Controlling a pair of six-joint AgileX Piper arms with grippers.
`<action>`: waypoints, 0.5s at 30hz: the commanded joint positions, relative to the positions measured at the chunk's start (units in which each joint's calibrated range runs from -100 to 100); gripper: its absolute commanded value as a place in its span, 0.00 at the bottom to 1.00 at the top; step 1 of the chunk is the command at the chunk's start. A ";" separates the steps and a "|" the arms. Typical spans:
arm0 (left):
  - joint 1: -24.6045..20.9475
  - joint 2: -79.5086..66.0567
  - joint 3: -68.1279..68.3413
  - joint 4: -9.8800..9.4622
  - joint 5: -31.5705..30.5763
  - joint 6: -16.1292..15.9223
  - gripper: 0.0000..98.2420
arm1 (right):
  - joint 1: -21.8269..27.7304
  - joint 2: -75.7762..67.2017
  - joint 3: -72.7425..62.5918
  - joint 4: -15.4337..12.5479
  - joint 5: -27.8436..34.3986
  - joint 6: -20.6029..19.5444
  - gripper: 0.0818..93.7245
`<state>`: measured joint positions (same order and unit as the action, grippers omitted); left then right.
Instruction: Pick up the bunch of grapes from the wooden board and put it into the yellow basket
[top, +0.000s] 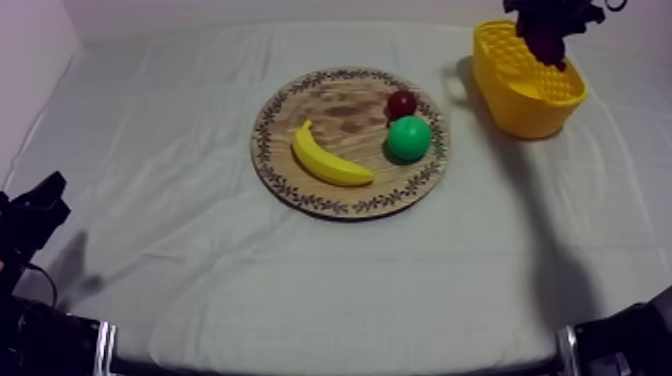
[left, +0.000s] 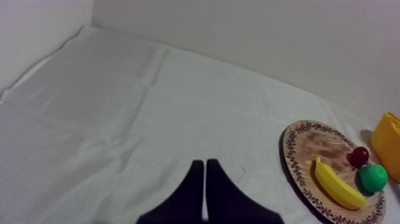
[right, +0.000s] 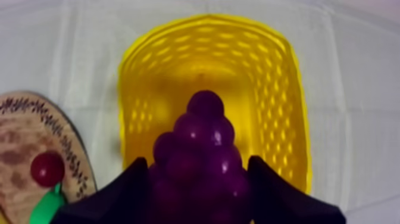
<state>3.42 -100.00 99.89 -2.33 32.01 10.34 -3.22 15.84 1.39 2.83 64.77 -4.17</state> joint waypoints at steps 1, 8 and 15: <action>0.01 0.00 0.00 0.01 0.00 -0.01 0.00 | 0.14 4.02 -2.91 0.09 -0.26 -0.38 0.27; 0.01 0.00 0.00 0.01 0.00 -0.01 0.00 | 0.90 12.81 -9.50 0.90 -0.87 -1.29 0.27; 0.01 0.00 0.00 0.01 0.00 -0.01 0.00 | 1.82 17.70 -11.19 0.94 -3.18 -1.48 0.27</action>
<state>3.42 -100.00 99.89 -2.33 32.01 10.34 -1.49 33.24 -9.70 3.90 61.91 -5.67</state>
